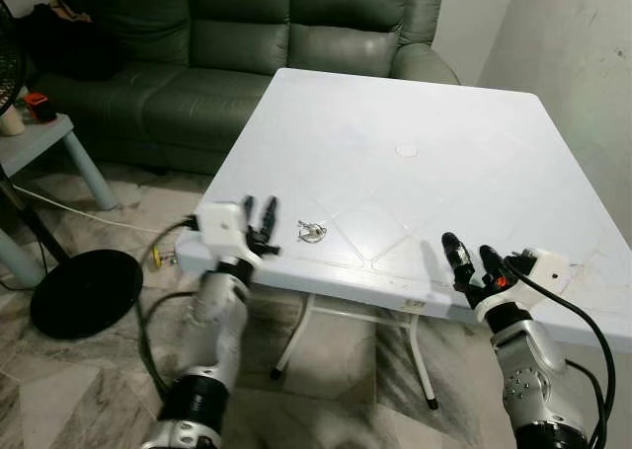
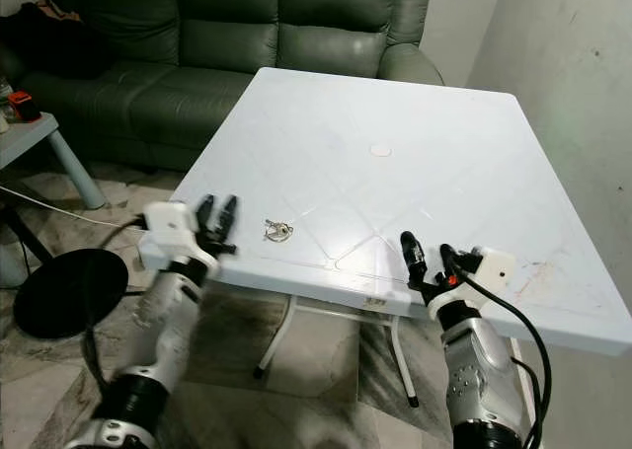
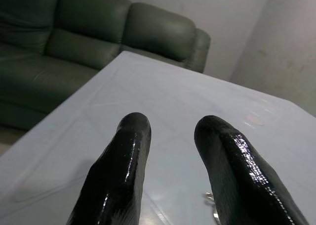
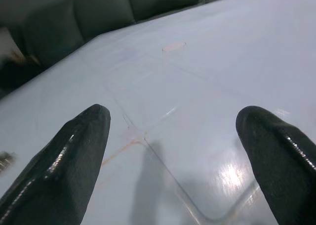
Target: Hang keys on a hook
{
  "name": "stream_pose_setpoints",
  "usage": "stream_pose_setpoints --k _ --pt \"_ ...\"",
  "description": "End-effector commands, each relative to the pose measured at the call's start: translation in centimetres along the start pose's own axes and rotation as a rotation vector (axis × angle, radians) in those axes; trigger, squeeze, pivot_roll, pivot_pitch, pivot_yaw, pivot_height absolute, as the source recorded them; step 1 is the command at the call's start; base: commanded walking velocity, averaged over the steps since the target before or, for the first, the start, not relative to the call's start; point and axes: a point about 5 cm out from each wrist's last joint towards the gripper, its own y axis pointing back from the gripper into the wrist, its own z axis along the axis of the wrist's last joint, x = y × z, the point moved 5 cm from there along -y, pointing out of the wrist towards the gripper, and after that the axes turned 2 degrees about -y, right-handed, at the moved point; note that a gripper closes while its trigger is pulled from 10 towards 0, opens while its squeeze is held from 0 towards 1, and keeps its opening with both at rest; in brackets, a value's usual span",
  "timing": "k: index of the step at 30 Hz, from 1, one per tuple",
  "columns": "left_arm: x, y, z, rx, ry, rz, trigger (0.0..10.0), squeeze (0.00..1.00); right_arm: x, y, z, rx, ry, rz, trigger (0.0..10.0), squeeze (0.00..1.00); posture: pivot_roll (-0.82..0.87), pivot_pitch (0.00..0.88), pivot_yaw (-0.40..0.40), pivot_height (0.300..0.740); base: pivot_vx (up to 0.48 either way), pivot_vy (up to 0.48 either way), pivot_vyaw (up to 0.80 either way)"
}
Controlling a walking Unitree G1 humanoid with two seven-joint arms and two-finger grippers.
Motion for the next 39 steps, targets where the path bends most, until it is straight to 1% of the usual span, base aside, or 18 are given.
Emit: stream_pose_setpoints --k 1,2,3,4,5,6,9,11,15,16,17,20,26,33,39 --pt "0.1 -0.2 0.6 0.0 0.005 0.001 10.0 0.0 0.8 -0.2 0.6 -0.018 0.072 0.006 10.0 0.0 0.12 0.004 -0.062 0.74 0.0 0.0 0.0" --pt "0.2 -0.1 0.7 0.001 -0.001 0.0 10.0 0.0 1.0 -0.1 0.6 -0.026 0.08 0.014 10.0 0.0 0.12 0.004 -0.063 0.74 0.0 0.0 0.0" --pt "0.4 0.1 0.7 0.008 -0.008 -0.002 10.0 0.0 1.4 0.0 0.8 -0.039 0.108 0.021 10.0 0.0 0.12 0.004 -0.063 0.74 0.0 0.0 0.0" --pt "0.4 0.1 0.7 0.008 -0.008 -0.002 10.0 0.0 1.4 0.0 0.8 -0.039 0.108 0.021 10.0 0.0 0.12 0.004 -0.063 0.74 0.0 0.0 0.0" --pt "0.7 0.4 0.9 0.008 -0.032 -0.003 10.0 0.0 1.9 0.3 1.0 -0.055 0.132 0.034 10.0 0.0 0.12 0.004 -0.061 0.74 0.0 0.0 0.0" --pt "1.0 1.4 1.2 0.007 -0.045 -0.016 10.0 0.0 2.8 1.0 1.3 -0.085 0.195 0.057 10.0 0.0 0.12 0.005 -0.059 0.74 0.0 0.0 0.0" --pt "1.1 2.3 1.7 0.0 -0.026 -0.027 10.0 0.0 3.6 1.9 1.6 -0.103 0.254 0.073 10.0 0.0 0.12 0.006 -0.058 0.74 0.0 0.0 0.0" --pt "1.2 2.8 2.1 0.005 -0.024 -0.023 10.0 0.0 4.0 2.4 1.9 -0.119 0.269 0.069 10.0 0.0 0.11 0.011 -0.058 0.74 0.0 0.0 0.0" --pt "1.4 3.5 3.0 -0.023 -0.018 -0.02 10.0 0.0 4.9 3.5 1.9 -0.125 0.279 0.095 10.0 0.0 0.12 0.023 -0.061 0.74 0.0 0.0 0.0" --pt "1.3 3.5 3.1 -0.025 -0.011 -0.02 10.0 0.0 5.0 3.6 1.9 -0.123 0.276 0.101 10.0 0.0 0.12 0.022 -0.06 0.74 0.0 0.0 0.0" --pt "1.6 3.7 2.8 -0.013 -0.025 -0.006 10.0 0.0 5.1 3.8 1.5 -0.115 0.273 0.103 10.0 0.0 0.12 0.022 -0.06 0.74 0.0 0.0 0.0" --pt "1.6 3.8 2.6 0.001 -0.013 -0.004 10.0 0.0 5.2 4.0 1.1 -0.101 0.286 0.101 10.0 0.0 0.12 0.023 -0.06 0.74 0.0 0.0 0.0" --pt "1.7 3.9 2.3 0.034 -0.028 0.002 10.0 0.0 5.3 4.0 1.2 -0.098 0.288 0.093 10.0 0.0 0.12 0.021 -0.06 0.74 0.0 0.0 0.0" --pt "2.0 3.3 2.4 0.046 -0.029 0.014 10.0 0.0 5.4 3.5 1.4 -0.094 0.306 0.094 10.0 0.0 0.13 0.038 -0.065 0.74 0.0 0.0 0.0" --pt "2.2 3.2 2.2 0.058 -0.021 0.025 10.0 0.0 5.4 3.4 1.4 -0.09 0.31 0.1 10.0 0.0 0.13 0.045 -0.065 0.74 0.0 0.436 0.0"
